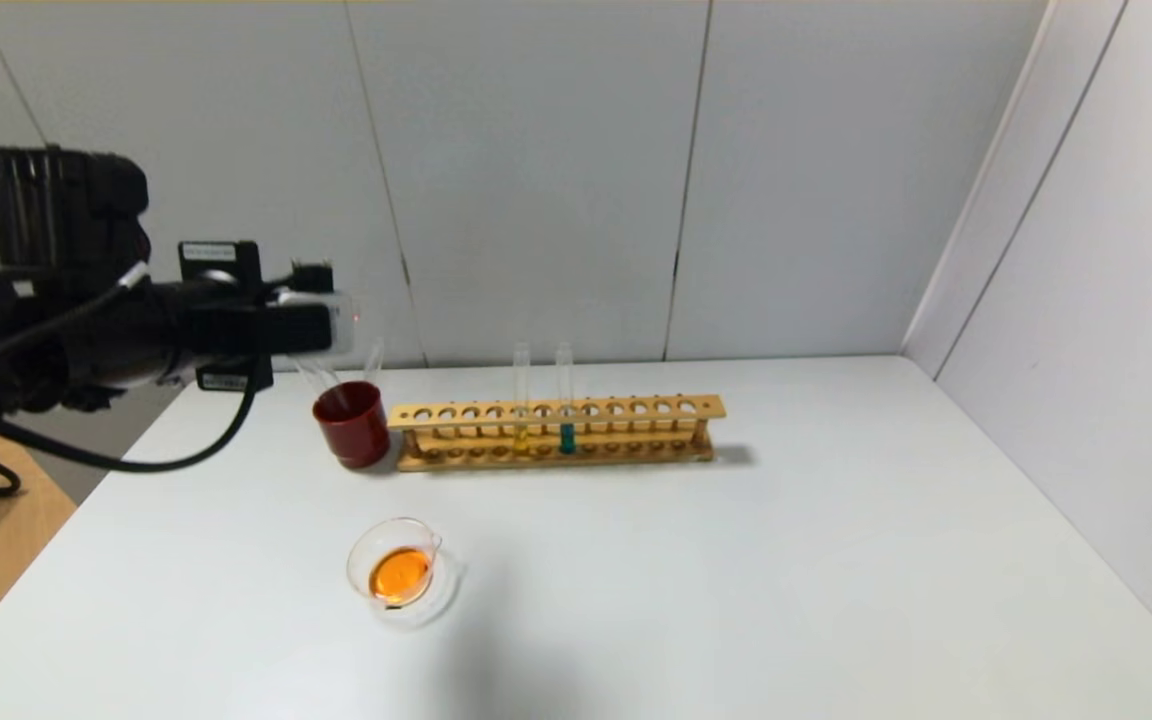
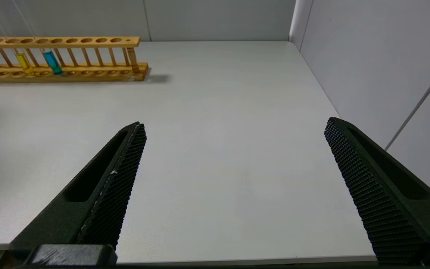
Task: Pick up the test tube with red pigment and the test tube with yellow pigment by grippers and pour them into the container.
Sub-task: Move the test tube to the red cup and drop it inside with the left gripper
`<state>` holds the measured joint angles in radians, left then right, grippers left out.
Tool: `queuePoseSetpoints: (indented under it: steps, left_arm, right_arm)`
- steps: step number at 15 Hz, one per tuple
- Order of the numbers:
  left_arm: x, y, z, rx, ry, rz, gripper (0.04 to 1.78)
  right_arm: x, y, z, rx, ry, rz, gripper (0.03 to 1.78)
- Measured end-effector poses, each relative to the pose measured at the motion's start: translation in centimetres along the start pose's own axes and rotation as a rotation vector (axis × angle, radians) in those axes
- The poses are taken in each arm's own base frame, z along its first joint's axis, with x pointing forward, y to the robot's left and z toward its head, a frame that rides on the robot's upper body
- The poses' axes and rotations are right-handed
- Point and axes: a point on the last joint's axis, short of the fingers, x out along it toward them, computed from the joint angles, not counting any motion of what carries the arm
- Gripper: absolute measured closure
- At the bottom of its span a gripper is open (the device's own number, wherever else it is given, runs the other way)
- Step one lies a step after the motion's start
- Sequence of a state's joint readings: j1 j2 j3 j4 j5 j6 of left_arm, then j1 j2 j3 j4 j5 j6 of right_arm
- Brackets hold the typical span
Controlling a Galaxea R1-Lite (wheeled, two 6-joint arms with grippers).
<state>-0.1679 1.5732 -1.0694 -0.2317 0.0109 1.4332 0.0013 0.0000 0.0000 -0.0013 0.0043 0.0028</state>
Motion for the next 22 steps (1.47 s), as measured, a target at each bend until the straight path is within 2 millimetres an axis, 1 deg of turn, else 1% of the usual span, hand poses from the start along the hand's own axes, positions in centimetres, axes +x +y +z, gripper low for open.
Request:
queuePoseSetpoints:
  steps: [1,2,4,6,7,9,11,13,17,22]
  left_arm:
    - [-0.6,1.7,0.2,-0.120,0.000,-0.002,1.52]
    - [-1.3,3.0,0.4,-0.252,0.002,-0.022,1.52]
    - [-2.5,4.1,0.6,-0.542,-0.008,-0.112,1.52]
    - [-3.1,3.9,0.4,-0.820,-0.068,-0.237,1.52]
    - [-3.2,3.5,0.3,-0.928,-0.098,-0.276,1.52]
    - [-2.9,3.1,0.1,-1.075,-0.151,-0.263,1.52]
    - [-2.0,3.0,-0.4,-1.146,-0.194,-0.198,1.52]
    - [-0.6,2.7,-1.5,-1.171,-0.192,-0.149,1.52]
    - [2.0,1.2,-3.7,-1.238,-0.136,-0.161,1.52]
    - [4.4,-1.0,-5.2,-1.251,-0.108,-0.152,1.52]
  right_arm:
    - [0.0,0.0,0.0,0.000,0.000,0.000,0.06]
    - [0.0,0.0,0.0,0.000,0.000,0.000,0.06]
    - [0.0,0.0,0.0,0.000,0.000,0.000,0.06]
    - [0.0,0.0,0.0,0.000,0.000,0.000,0.06]
    - [0.0,0.0,0.0,0.000,0.000,0.000,0.06]
    - [0.0,0.0,0.0,0.000,0.000,0.000,0.06]
    - [0.0,0.0,0.0,0.000,0.000,0.000,0.06]
    - [0.0,0.0,0.0,0.000,0.000,0.000,0.06]
    - [0.0,0.0,0.0,0.000,0.000,0.000,0.06]
    - [0.0,0.0,0.0,0.000,0.000,0.000,0.06]
